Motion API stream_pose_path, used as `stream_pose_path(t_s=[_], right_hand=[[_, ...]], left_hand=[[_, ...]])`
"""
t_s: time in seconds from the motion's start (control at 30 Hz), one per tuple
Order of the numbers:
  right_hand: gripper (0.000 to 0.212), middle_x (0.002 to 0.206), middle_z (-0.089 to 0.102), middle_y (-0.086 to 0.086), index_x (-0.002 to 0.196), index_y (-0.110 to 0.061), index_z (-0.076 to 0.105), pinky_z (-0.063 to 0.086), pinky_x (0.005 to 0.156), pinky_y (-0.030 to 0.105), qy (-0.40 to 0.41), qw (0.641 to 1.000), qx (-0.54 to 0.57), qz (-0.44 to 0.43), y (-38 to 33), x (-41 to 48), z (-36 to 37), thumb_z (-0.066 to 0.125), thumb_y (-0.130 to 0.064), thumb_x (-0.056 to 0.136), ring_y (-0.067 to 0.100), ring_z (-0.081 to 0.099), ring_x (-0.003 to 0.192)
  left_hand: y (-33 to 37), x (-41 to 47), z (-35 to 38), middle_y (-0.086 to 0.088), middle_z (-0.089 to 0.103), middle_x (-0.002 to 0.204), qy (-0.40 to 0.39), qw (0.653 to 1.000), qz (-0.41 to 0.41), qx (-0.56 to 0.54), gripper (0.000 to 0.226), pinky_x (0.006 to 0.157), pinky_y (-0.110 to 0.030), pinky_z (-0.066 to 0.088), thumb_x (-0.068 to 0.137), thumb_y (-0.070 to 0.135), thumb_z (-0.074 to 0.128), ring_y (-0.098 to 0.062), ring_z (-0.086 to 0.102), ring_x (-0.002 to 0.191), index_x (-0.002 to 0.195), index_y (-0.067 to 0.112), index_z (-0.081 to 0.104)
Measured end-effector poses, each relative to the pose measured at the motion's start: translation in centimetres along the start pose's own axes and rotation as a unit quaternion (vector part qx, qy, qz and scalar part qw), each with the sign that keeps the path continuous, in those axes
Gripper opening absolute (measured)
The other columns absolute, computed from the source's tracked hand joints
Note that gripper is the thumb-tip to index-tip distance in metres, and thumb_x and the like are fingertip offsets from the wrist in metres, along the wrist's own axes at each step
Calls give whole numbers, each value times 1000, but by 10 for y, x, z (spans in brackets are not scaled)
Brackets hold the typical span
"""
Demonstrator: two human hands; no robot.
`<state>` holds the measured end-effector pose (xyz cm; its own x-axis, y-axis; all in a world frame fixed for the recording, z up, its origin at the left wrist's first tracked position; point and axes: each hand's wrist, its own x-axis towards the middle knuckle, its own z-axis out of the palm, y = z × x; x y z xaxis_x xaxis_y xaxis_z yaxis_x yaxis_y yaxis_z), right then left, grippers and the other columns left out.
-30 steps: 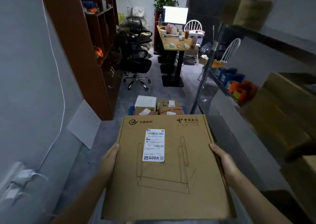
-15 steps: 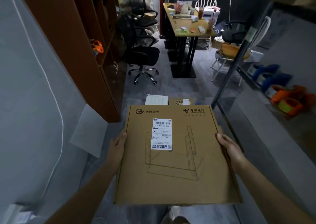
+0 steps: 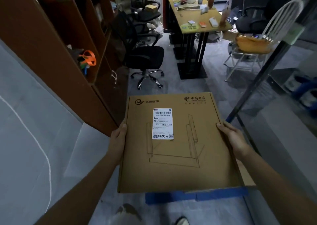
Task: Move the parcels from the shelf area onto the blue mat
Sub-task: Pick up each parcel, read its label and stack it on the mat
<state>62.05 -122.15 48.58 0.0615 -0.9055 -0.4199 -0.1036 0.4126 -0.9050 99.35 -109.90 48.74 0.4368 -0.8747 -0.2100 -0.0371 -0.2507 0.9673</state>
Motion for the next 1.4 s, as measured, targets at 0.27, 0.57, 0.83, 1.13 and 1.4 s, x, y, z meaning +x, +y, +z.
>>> stream_pose_path(t_s=[0.27,0.57,0.83,1.13,1.4], right_hand=[[43,101,61,-24,128,-49,54,44,70,20,41,999,-28,10,-23,137,58,66,-39,88,2,59,94],[55,135,48,-12,144,-39,41,43,84,20,98,990,-78,70,76,330,111,60,-23,94,8,50,115],[65,142,51,-6,143,-25,46,44,102,32,132,985,-38,102,200,415,139,54,11,89,11,48,128],[71,132,60,-5,135,-27,55,51,87,29,149,980,-37,130,250,427,141,50,21,83,8,56,120],[68,145,48,1,147,-26,39,42,106,43,167,974,-116,105,239,426,151,43,13,91,19,46,131]], left_hand=[[-40,173,8,14,62,127,-4,995,-92,-27,32,92,-35,53,95,59,47,-10,63,111,126,58,54],[-169,379,51,-5,58,137,-47,977,-195,-76,38,108,-48,43,103,36,45,-24,57,123,137,25,55],[-288,430,61,15,66,125,-66,969,-218,-95,41,100,-40,48,96,33,59,-8,62,114,135,43,54],[-354,414,58,8,62,133,-119,966,-205,-107,52,97,-38,51,93,26,65,-12,60,121,139,44,49],[-355,425,66,15,61,131,-139,968,-205,-38,55,105,-43,45,92,30,66,-7,58,121,139,49,45]])
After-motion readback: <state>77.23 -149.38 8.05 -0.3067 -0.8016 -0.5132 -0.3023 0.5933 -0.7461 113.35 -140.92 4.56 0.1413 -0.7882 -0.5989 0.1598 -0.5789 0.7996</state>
